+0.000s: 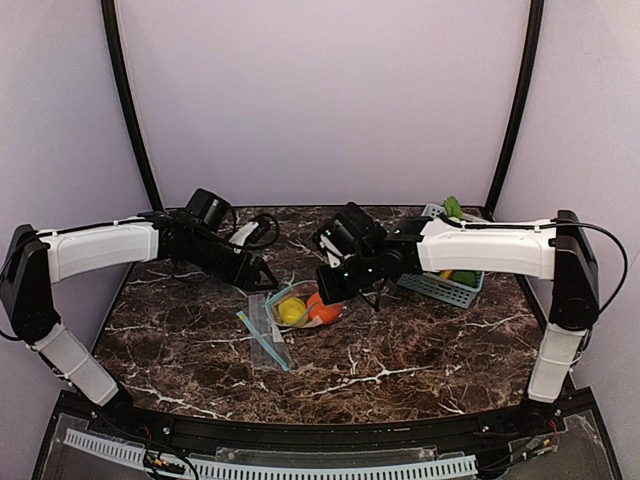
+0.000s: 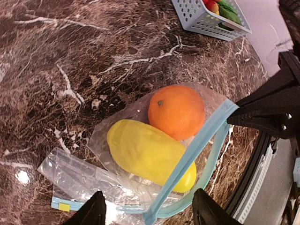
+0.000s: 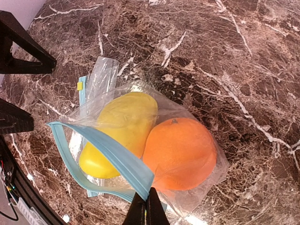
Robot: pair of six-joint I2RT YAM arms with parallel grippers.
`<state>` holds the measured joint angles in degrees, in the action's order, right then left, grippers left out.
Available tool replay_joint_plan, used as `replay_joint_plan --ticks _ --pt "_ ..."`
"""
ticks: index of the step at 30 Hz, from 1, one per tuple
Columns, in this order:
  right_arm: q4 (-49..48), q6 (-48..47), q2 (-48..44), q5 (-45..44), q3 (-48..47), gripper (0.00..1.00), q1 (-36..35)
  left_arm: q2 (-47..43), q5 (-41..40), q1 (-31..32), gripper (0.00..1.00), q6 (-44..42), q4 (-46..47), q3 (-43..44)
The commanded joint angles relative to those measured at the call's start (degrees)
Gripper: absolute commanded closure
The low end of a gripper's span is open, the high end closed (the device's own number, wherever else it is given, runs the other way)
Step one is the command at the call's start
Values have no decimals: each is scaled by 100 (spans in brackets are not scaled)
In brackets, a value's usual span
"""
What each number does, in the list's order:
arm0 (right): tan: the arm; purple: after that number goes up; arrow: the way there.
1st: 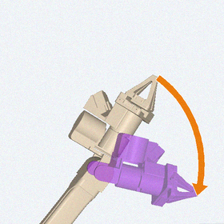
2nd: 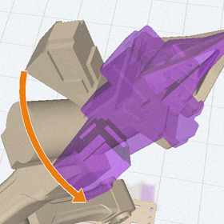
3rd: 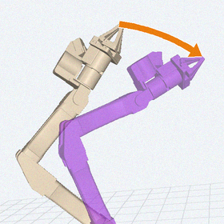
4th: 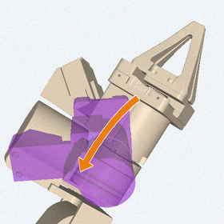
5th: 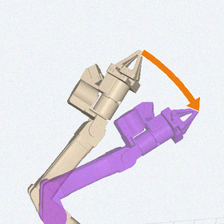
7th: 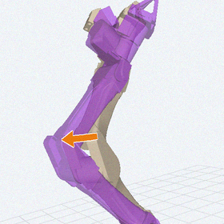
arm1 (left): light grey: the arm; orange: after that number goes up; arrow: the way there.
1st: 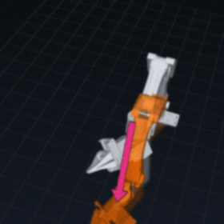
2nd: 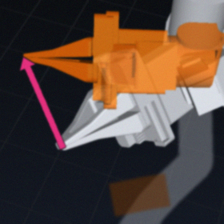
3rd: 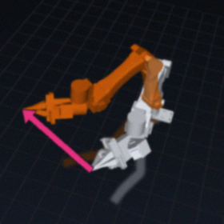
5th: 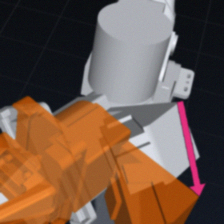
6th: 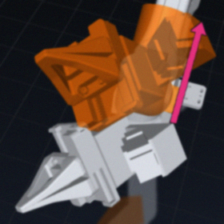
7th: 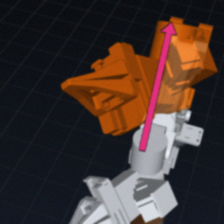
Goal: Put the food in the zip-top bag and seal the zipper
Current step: Pass from the left arm to the right, then pass from the right arm to the left
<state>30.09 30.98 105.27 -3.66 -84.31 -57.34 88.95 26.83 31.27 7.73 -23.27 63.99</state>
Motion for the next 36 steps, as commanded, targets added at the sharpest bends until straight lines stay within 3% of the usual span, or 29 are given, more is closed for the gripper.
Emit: replay_joint_plan --ticks 1,5,13,20,23,25,29,36 --pt "-233 -27 -160 675 100 100 89 -609 368 -33 26 -233 252 -151" --pt "-362 -212 -231 1618 231 100 346 -1005 501 -25 18 -428 435 -304" --pt "-365 -619 -469 3205 357 100 635 -1143 801 384 16 -1021 213 -271" --pt "-353 -1081 -501 4192 483 100 715 -1022 -200 1106 13 -1665 -188 -228" --pt "-359 -1211 -531 4443 556 100 745 -901 -210 1169 13 -1670 -210 -210" --pt "-371 -1249 -550 4525 618 100 771 -803 -50 1171 20 -1669 -213 -189" --pt "-388 -1299 -566 4604 700 100 803 -651 175 1232 43 -1684 -199 -200" --pt "-440 -1338 -569 4644 805 100 841 -354 298 1342 57 -1646 -192 -176"
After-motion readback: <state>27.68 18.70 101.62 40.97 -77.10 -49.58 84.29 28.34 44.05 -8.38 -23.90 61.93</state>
